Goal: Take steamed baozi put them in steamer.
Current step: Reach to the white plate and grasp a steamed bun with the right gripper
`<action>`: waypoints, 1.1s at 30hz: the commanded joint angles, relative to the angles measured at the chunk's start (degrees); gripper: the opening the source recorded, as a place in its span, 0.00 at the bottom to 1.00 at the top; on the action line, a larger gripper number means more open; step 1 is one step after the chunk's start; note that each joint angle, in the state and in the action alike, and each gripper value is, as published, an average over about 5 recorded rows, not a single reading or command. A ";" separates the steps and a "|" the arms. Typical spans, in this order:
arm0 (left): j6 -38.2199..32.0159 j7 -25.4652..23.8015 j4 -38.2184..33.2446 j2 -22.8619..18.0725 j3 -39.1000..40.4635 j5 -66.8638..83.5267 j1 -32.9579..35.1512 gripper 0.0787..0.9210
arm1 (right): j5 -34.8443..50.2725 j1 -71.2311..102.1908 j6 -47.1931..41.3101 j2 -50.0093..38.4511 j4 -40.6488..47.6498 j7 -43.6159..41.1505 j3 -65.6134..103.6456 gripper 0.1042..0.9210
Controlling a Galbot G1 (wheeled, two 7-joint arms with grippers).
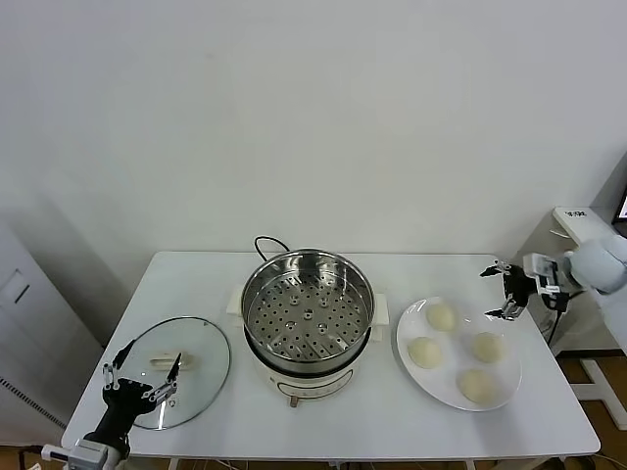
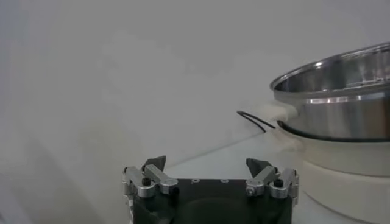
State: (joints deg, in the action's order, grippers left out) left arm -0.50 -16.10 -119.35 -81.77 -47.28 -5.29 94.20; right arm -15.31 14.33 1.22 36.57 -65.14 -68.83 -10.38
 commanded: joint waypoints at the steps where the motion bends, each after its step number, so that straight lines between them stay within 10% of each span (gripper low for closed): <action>1: 0.66 0.15 -0.14 0.41 0.24 -0.17 -0.48 0.88 | -5.36 -9.95 2.14 8.05 9.73 -3.21 -13.01 0.88; 24: 0.71 0.32 -0.01 1.54 -0.08 -0.05 -0.19 0.88 | -7.99 -6.59 2.65 15.22 17.49 2.93 -13.48 0.87; 33: 0.61 0.31 0.13 1.47 -0.07 -0.17 -0.10 0.88 | -9.00 -6.54 3.26 16.12 19.07 4.15 -12.91 0.64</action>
State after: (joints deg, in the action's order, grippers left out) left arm 0.14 -15.80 -119.28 -80.29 -47.49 -5.36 94.13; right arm -23.34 8.10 4.24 51.69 -47.91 -65.42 -22.79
